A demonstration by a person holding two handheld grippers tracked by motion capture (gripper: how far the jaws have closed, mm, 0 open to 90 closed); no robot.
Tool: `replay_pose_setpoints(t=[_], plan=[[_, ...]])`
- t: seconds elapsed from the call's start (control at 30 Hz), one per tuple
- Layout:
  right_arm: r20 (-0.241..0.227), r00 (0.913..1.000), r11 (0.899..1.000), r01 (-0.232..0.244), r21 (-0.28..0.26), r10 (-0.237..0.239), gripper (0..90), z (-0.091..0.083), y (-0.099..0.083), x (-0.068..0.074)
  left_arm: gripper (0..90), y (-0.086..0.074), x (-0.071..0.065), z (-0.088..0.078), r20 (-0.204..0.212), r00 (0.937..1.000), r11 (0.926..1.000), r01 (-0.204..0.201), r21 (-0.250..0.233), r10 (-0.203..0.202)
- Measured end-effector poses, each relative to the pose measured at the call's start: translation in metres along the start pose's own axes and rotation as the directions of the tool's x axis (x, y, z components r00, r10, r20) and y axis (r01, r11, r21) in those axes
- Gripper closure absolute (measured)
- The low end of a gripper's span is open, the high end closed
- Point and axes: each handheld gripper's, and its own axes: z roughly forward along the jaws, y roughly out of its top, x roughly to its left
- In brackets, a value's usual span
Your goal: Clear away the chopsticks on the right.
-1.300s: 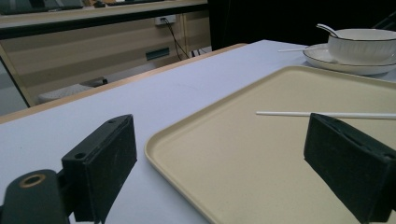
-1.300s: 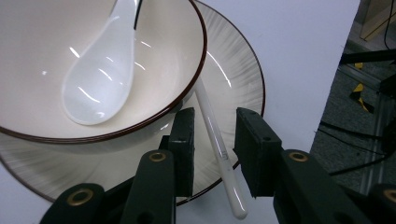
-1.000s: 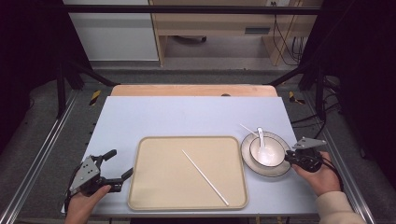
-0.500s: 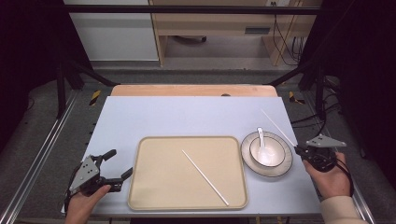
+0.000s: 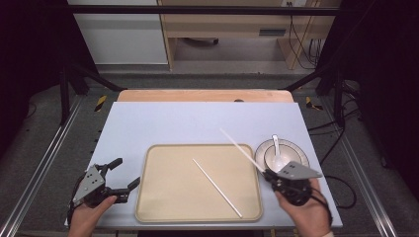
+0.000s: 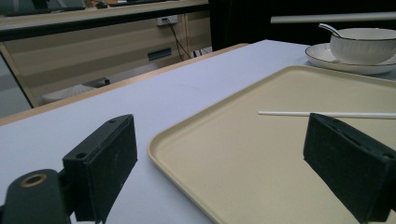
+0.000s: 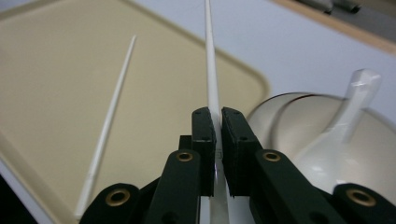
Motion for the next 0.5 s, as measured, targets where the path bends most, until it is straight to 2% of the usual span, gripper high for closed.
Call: replay_pose_setpoints(t=[0.03,0.07,0.1,0.13,0.17,0.3,0.43,0.5], plan=[[-0.014,0.9999,1.0,-0.004,0.016,0.004,83.9,0.007,-0.003,0.006,9.3,0.0,0.0,0.0,0.0,1.0,1.0,0.0,0.0,0.0],[-0.014,0.9999,1.0,-0.004,0.016,0.004,83.9,0.007,-0.003,0.006,9.3,0.0,0.0,0.0,-0.001,1.0,1.0,0.001,-0.002,-0.001],[-0.029,0.9995,0.999,-0.01,0.042,0.011,83.9,0.019,-0.009,0.016,9.4,0.0,0.0,-0.001,-0.003,1.0,1.0,0.003,-0.004,-0.003],[-0.029,0.9995,0.999,-0.01,0.042,0.011,83.9,0.019,-0.009,0.016,9.4,0.0,0.0,-0.001,-0.003,1.0,1.0,0.003,-0.004,-0.003],[-0.039,0.9989,0.998,-0.023,0.056,0.025,83.9,0.028,-0.013,0.021,9.4,0.0,0.0,0.0,-0.002,1.0,1.0,0.003,-0.001,-0.003],[-0.038,0.999,0.997,-0.022,0.071,0.024,83.9,0.036,-0.018,0.027,9.4,0.0,0.0,0.0,-0.001,1.0,1.0,-0.003,0.0,0.003],[-0.05,0.9976,0.996,-0.044,0.083,0.048,83.8,0.042,-0.024,0.03,9.5,0.0,-0.001,0.001,0.002,1.0,1.0,-0.008,0.004,0.008],[-0.059,0.9954,0.994,-0.07,0.083,0.075,83.9,0.045,-0.026,0.033,9.5,0.0,-0.002,0.002,0.003,1.0,1.0,-0.008,0.005,0.008]])
